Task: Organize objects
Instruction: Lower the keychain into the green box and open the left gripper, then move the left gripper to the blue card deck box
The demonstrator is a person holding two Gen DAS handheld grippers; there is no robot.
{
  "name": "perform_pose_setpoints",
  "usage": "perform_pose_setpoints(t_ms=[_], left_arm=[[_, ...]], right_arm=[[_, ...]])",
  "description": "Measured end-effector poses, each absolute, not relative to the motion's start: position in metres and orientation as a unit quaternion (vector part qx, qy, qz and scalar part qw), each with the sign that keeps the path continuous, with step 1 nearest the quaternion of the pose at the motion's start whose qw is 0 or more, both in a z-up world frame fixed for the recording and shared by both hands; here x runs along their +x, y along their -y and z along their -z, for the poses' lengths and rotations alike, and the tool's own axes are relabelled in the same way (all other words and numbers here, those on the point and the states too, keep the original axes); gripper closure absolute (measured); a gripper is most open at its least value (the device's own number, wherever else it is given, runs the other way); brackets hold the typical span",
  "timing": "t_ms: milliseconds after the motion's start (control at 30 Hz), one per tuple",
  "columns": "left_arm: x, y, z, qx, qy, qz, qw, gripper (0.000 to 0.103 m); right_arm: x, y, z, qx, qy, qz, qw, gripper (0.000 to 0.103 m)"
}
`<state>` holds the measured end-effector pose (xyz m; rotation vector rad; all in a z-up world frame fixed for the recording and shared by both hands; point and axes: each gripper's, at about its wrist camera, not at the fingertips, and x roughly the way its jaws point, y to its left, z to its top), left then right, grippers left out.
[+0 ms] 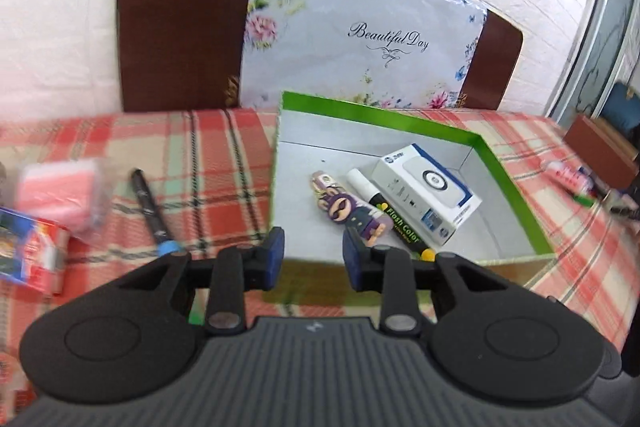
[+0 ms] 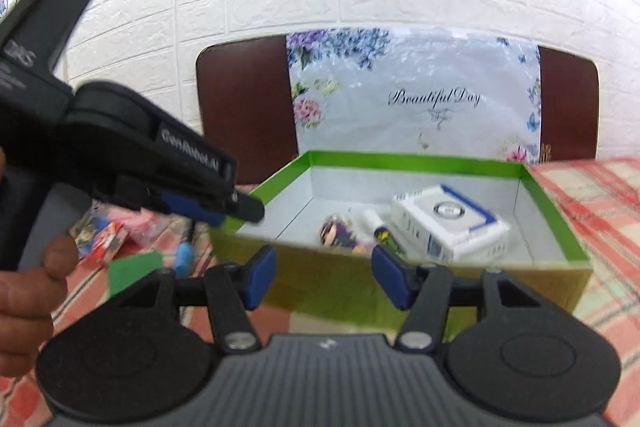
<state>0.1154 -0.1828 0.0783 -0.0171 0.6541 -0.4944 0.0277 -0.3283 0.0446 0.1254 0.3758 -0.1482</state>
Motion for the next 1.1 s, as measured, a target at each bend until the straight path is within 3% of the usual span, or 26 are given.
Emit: perform_pose_setpoints(t_ms=[467, 667, 933, 1100], left_arm=[[0.082, 0.137, -0.047, 0.031, -0.368, 0.159, 0.915, 0.069], [0.075, 0.102, -0.032, 0.028, -0.382, 0.129, 0.915, 0.069], [0.06, 0.062, -0.019, 0.02, -0.388, 0.11, 0.915, 0.069], [0.049, 0.048, -0.018, 0.024, -0.382, 0.109, 0.917, 0.068]], right_arm=[[0.027, 0.317, -0.024, 0.114, -0.316, 0.077, 0.939, 0.047], [0.03, 0.285, -0.019, 0.085, -0.332, 0.052, 0.938, 0.046], [0.028, 0.238, -0.017, 0.038, -0.333, 0.027, 0.942, 0.036], [0.028, 0.224, -0.019, 0.035, -0.337, 0.002, 0.941, 0.04]])
